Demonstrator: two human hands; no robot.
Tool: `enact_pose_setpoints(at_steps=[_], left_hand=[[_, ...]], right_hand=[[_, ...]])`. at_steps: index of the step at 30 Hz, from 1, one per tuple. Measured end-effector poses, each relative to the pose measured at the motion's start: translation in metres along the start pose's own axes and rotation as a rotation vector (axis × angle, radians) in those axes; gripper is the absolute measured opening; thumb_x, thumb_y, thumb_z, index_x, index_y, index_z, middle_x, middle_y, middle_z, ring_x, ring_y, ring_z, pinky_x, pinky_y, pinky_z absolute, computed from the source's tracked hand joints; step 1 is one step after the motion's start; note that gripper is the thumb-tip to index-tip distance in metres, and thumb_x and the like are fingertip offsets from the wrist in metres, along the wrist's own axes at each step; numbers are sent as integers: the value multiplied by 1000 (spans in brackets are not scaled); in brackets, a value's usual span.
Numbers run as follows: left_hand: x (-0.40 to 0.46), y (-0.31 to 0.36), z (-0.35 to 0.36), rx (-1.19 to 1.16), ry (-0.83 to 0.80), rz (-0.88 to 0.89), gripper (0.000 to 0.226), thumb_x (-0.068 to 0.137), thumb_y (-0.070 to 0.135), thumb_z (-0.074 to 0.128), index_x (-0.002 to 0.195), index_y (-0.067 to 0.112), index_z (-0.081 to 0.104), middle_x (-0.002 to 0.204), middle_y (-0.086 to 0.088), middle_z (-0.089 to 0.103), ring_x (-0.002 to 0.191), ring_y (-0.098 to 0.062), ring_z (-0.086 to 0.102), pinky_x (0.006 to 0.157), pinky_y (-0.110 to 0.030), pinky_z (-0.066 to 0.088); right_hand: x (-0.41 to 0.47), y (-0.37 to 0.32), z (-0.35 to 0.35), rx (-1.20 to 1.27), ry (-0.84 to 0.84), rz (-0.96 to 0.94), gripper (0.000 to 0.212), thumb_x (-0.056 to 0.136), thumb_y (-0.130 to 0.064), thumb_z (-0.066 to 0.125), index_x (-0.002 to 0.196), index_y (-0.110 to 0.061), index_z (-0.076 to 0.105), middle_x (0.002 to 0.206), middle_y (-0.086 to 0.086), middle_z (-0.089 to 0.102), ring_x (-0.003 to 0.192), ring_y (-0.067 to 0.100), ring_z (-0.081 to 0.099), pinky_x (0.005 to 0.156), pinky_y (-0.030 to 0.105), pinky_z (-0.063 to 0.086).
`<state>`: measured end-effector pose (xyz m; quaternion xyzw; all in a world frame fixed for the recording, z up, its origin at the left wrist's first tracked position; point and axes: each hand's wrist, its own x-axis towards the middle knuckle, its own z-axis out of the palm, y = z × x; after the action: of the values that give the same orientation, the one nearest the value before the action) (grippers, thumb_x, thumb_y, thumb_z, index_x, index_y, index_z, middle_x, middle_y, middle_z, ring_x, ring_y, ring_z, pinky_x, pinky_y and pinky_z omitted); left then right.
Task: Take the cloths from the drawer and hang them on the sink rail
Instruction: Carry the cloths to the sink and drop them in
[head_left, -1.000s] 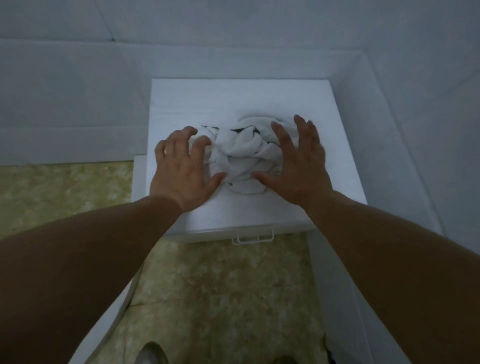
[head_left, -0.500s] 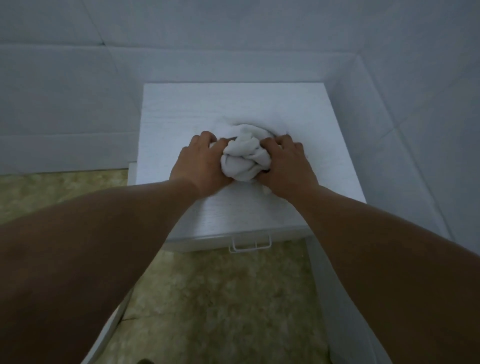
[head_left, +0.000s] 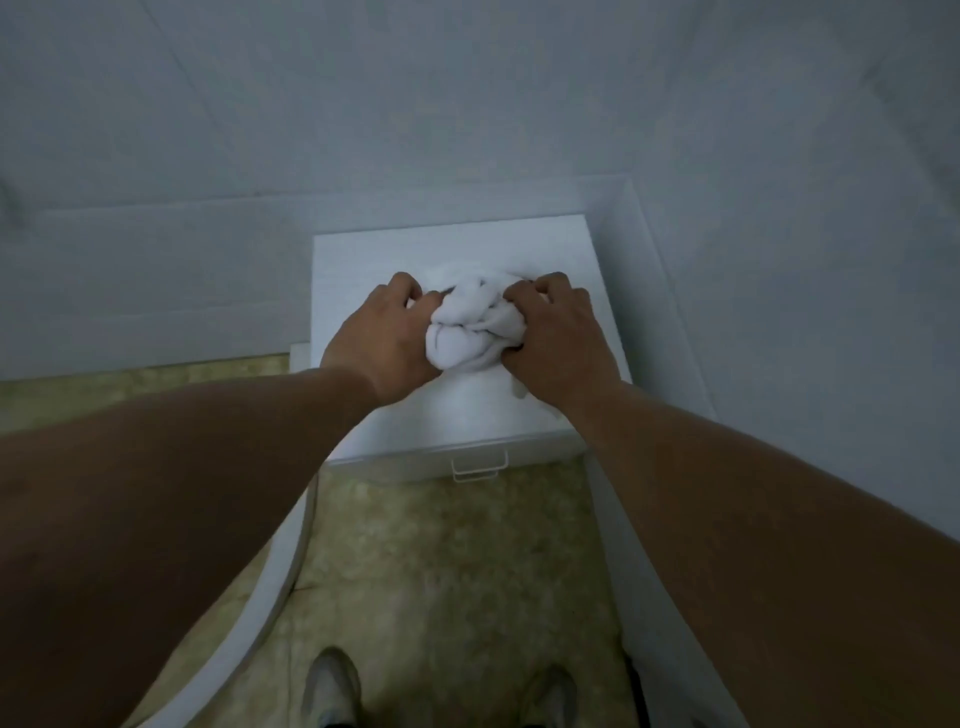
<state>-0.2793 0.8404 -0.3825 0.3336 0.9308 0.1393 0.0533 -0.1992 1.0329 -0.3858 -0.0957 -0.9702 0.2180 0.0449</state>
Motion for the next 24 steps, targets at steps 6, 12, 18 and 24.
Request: enact_pose_setpoints(at_steps=[6, 12, 18, 24], left_hand=[[-44, 60, -111, 5, -39, 55, 56, 73, 51, 71, 117, 18, 58, 109, -9, 51, 88, -27, 55, 69, -30, 38], [-69, 92, -173, -11, -123, 166, 80, 59, 79, 66, 119, 26, 57, 107, 0, 52, 94, -18, 56, 77, -32, 50], [-80, 127, -209, -6, -229, 456, 59, 70, 62, 63, 115, 24, 58, 110, -2, 56, 100, -21, 57, 79, -32, 49], [-91, 188, -228, -44, -298, 862, 47, 68, 39, 76, 104, 10, 66, 96, -13, 62, 78, -32, 62, 64, -34, 50]], right_hand=[[-51, -45, -102, 39, -30, 49, 52, 76, -23, 65, 127, -20, 55, 121, 11, 48, 106, 35, 48, 85, 45, 49], [-101, -81, -184, 105, -44, 144, 53, 74, -21, 70, 125, -17, 57, 120, 14, 51, 108, 37, 49, 90, 45, 48], [-178, -111, -231, 144, 66, 384, 57, 73, -19, 74, 127, -15, 59, 123, 14, 54, 108, 35, 50, 92, 38, 43], [-272, -140, -252, 125, 217, 697, 61, 71, -18, 73, 130, -18, 58, 126, 12, 53, 111, 34, 49, 95, 41, 44]])
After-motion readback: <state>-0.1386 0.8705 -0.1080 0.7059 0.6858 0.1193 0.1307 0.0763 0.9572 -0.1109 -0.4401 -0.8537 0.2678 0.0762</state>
